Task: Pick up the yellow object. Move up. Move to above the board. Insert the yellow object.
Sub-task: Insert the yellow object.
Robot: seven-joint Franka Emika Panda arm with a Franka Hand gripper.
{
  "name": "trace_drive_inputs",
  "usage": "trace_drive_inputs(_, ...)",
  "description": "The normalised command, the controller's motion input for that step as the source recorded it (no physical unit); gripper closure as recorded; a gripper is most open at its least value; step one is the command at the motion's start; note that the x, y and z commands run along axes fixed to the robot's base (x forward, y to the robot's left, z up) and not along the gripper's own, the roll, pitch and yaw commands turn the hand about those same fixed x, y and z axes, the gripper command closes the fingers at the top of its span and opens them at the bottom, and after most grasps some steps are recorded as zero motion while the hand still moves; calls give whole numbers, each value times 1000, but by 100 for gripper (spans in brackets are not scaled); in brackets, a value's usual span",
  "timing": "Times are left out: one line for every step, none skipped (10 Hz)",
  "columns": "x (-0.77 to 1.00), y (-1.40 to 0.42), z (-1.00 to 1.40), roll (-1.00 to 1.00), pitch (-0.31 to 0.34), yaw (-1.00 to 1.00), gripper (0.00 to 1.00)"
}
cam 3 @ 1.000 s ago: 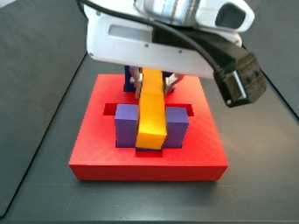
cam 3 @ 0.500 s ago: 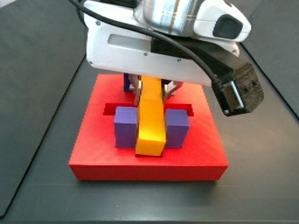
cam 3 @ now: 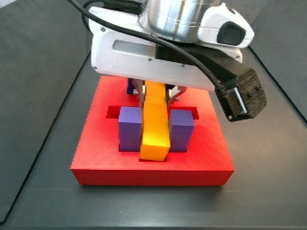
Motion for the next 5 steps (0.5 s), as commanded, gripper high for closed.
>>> trace_drive_inputs(0,0,-334,80,73,0,100)
trace_drive_inputs(0,0,-189,-16,61,0,100)
trace_drive_inputs(0,0,-240,-23,71,0,100)
trace_drive_inputs(-31,0,-240,-16,71,0,100)
trace_drive_inputs(-46,0,-191,0,47,0,100)
